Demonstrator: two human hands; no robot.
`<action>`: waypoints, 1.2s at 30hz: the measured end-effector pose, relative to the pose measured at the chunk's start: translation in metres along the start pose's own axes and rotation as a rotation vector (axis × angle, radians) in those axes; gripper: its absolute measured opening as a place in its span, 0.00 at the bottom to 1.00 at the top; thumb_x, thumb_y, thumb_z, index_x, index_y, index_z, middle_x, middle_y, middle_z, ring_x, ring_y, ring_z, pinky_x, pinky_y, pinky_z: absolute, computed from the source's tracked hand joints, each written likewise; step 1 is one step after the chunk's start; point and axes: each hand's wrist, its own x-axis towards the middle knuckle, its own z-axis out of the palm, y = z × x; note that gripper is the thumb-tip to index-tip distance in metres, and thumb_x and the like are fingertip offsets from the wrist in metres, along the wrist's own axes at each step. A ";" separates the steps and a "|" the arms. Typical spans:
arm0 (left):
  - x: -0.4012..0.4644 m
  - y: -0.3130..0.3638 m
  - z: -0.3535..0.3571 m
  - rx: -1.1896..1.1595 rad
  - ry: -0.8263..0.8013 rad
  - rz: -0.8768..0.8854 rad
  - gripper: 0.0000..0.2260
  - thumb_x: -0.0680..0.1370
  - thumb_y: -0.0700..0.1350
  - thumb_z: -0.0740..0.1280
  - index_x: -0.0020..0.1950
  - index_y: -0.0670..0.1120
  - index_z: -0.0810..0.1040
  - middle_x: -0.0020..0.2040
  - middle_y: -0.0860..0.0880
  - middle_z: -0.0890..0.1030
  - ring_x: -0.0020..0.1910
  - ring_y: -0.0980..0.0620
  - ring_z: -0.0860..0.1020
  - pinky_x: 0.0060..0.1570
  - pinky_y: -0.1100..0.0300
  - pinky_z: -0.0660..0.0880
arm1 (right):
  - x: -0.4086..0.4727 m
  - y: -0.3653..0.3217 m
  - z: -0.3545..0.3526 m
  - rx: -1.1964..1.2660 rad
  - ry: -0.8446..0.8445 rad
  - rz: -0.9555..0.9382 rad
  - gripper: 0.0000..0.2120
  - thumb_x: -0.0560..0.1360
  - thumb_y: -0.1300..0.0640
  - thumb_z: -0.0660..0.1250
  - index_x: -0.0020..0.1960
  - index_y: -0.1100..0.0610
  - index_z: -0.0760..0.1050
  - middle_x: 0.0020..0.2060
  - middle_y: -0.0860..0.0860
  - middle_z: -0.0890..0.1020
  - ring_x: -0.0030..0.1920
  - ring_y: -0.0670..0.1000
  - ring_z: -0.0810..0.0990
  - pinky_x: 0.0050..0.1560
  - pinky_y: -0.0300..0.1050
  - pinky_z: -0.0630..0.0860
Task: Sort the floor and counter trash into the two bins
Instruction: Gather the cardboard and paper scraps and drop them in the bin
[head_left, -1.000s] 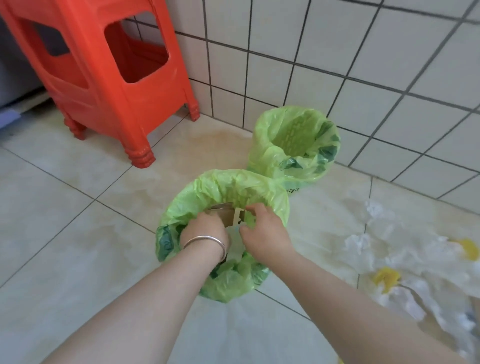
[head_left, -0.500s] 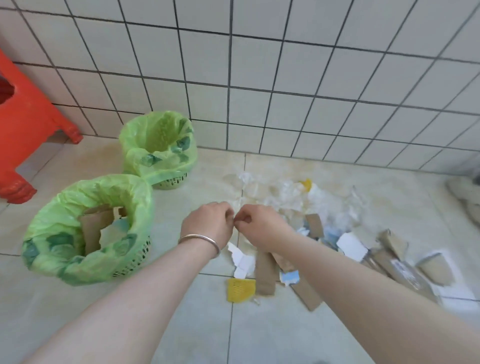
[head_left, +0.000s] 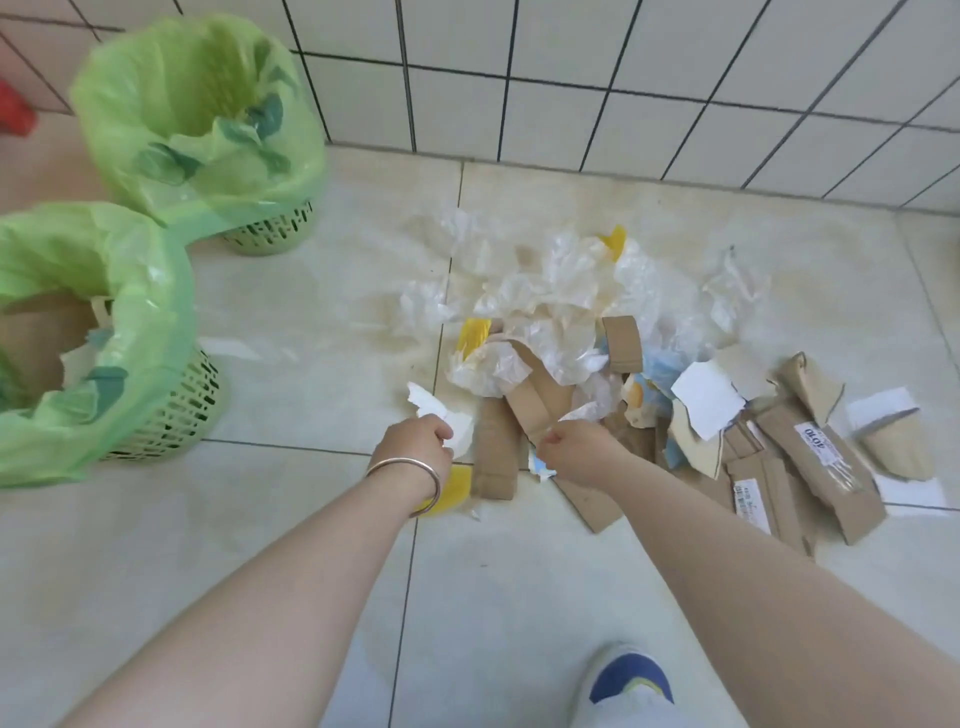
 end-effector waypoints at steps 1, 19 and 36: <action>0.007 -0.008 0.004 0.016 -0.011 -0.020 0.13 0.77 0.43 0.62 0.61 0.50 0.77 0.63 0.47 0.76 0.62 0.46 0.74 0.62 0.56 0.71 | 0.011 -0.001 0.009 0.026 -0.005 0.013 0.14 0.75 0.58 0.57 0.30 0.54 0.62 0.34 0.51 0.70 0.39 0.52 0.70 0.34 0.39 0.66; 0.083 -0.025 0.062 -0.299 0.125 -0.258 0.26 0.69 0.46 0.74 0.62 0.44 0.68 0.59 0.46 0.78 0.59 0.44 0.76 0.54 0.55 0.72 | 0.069 -0.012 0.089 0.236 0.226 0.303 0.28 0.74 0.50 0.68 0.66 0.62 0.63 0.63 0.58 0.73 0.65 0.59 0.72 0.60 0.50 0.71; 0.067 -0.001 0.058 -0.522 -0.122 -0.223 0.19 0.80 0.54 0.55 0.38 0.42 0.72 0.35 0.44 0.74 0.44 0.42 0.78 0.55 0.51 0.76 | 0.058 0.014 0.055 0.775 -0.030 0.150 0.09 0.77 0.57 0.65 0.37 0.52 0.74 0.38 0.50 0.78 0.45 0.52 0.76 0.49 0.48 0.74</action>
